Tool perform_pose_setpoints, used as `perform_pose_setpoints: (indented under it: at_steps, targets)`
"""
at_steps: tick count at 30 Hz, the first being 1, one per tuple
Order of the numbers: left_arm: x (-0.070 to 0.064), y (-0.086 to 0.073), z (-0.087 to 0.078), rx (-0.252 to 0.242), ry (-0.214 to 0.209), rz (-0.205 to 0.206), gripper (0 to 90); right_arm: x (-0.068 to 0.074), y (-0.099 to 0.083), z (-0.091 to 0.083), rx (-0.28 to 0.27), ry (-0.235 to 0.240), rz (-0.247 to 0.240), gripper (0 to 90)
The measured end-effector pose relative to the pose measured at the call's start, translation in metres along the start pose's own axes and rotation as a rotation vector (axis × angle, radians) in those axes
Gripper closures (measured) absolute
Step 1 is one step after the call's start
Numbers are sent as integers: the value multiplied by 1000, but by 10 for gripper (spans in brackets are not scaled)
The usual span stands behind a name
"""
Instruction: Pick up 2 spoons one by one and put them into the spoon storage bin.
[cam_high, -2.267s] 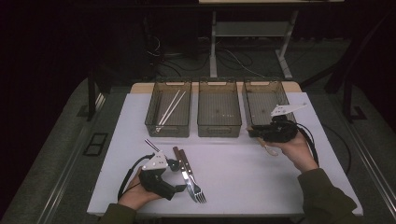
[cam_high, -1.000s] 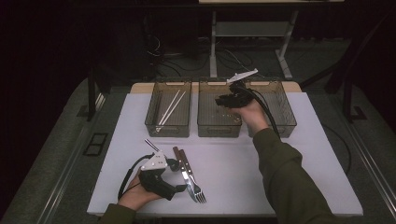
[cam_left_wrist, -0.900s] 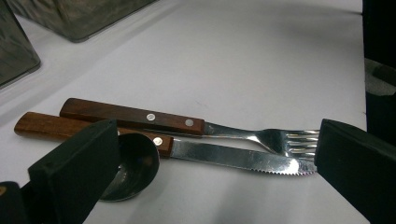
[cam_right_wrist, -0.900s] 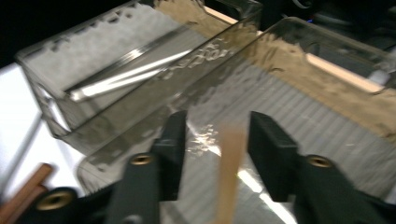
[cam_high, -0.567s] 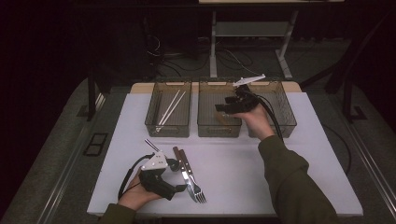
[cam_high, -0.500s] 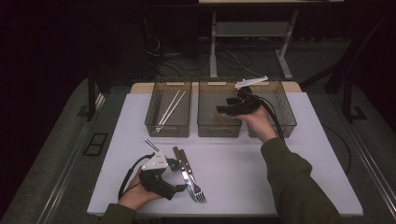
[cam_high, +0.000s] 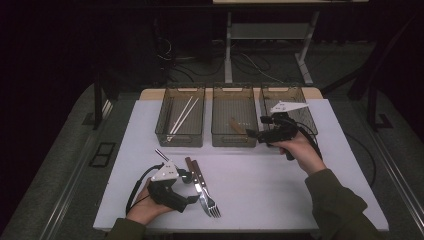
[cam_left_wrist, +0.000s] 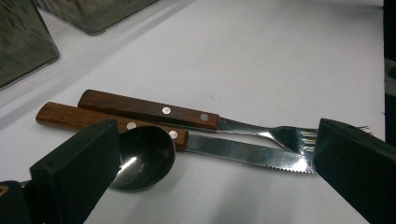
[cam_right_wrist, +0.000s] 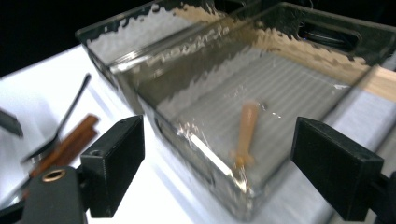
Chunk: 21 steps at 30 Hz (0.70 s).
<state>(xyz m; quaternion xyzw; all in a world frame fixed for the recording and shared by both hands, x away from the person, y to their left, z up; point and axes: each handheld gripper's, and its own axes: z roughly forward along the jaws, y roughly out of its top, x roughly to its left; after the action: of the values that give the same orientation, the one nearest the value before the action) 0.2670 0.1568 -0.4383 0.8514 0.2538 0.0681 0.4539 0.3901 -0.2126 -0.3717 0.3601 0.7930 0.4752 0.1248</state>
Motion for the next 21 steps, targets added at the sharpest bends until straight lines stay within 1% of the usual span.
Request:
perform_pose_setpoints:
  at_steps: [3,4,5,6,12,15,21]
  targets:
    - [0,0,0,1,3,-2,1,2,-15,-9,-7,-9,-14,173]
    - [0,0,0,2,6,-1,2,4,-20,-11,-8,-17,-19,161]
    - [1,0,0,3,6,-4,3,5,-25,-14,-10,-21,-26,127]
    - [1,0,0,4,6,-6,4,6,-30,-16,-9,-18,-30,123]
    - [1,0,-1,2,13,-13,18,12,-59,-33,4,-8,-34,123]
    - [2,1,-2,0,17,-16,31,16,-73,-41,13,-17,-37,123]
    - [3,0,-4,6,31,-31,68,23,-95,-57,14,-15,-37,124]
